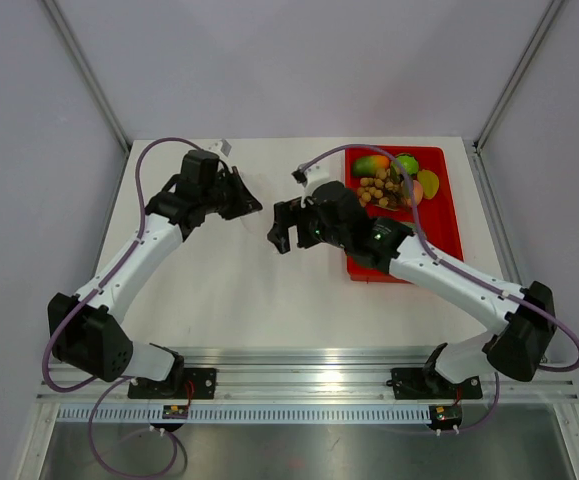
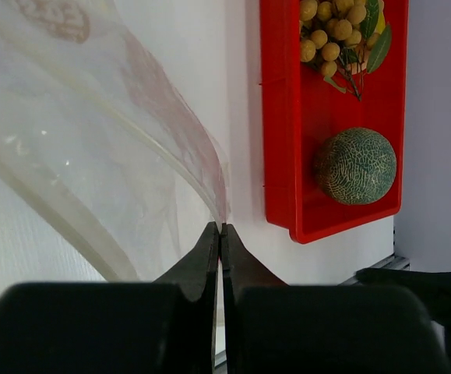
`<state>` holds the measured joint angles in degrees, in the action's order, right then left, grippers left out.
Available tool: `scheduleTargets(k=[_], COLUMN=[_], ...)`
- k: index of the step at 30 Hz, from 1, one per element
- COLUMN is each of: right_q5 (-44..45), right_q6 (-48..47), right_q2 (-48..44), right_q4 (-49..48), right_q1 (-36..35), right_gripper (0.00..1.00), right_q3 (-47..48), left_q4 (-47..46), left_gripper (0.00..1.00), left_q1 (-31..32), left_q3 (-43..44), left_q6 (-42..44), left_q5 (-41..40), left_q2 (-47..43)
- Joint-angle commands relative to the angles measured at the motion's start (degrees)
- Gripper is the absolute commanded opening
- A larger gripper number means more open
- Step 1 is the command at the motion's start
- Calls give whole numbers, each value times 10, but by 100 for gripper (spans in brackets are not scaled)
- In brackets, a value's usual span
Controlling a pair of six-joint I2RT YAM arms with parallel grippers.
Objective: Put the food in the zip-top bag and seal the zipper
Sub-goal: Pick up the zipper food storage bag at the center of the board.
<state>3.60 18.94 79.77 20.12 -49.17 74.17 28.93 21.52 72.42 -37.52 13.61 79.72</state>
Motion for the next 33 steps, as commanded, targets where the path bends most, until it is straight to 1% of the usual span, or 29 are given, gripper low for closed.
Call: scheduleTargets(k=[1,3,8,13,17,18,20,24,25,27,28,29,30,32,33], right_q5=[20,45,67,116,163,177,184,179,178,180,184,187,194,194,188], right_q6=[2,7,26,48,58,58,58,53,53,57,62,66,76,83,87], right_q2=[27,41,70,101,122,124,130,149,153,163,162,160,158,152,152], right_q4=[-39,-42,-44,-47,-47,-49,-59,-69,-68,-64,-68,-69,-73,-77,-76], right_q1=[-34,-39,-44,-48,-49,-49,-49,-49,-49,-49,-49,-48,-48,-45,-44], right_gripper=[93,92,88,84,76,71,65,45,31,17,6,0,0,0,0], right_q3=[26,26,38,52,57,58,58,68,71,75,72,65,61,53,53], left_q4=[-13,-12,-20,-29,-27,-26,-25,-24,-24,-23,-20,-16,-1,15,30], left_gripper=[0,0,0,0,0,0,0,0,0,0,0,17,32,67,80], left_q1=[12,13,19,27,31,31,31,31,32,32,32,32,32,32,32], left_q3=[27,26,18,12,9,8,6,3,2,-1,-1,4,10,25,32], left_q6=[-7,-6,-18,-25,-24,-23,-21,-19,-15,-10,2,9,20,52,62], left_q5=[19,18,25,28,28,28,28,35,37,41,41,41,43,52,56], left_q2=[-4,-7,-17,-19,-23,-25,-28,-34,-36,-44,-47,-53,-53,-60,-62])
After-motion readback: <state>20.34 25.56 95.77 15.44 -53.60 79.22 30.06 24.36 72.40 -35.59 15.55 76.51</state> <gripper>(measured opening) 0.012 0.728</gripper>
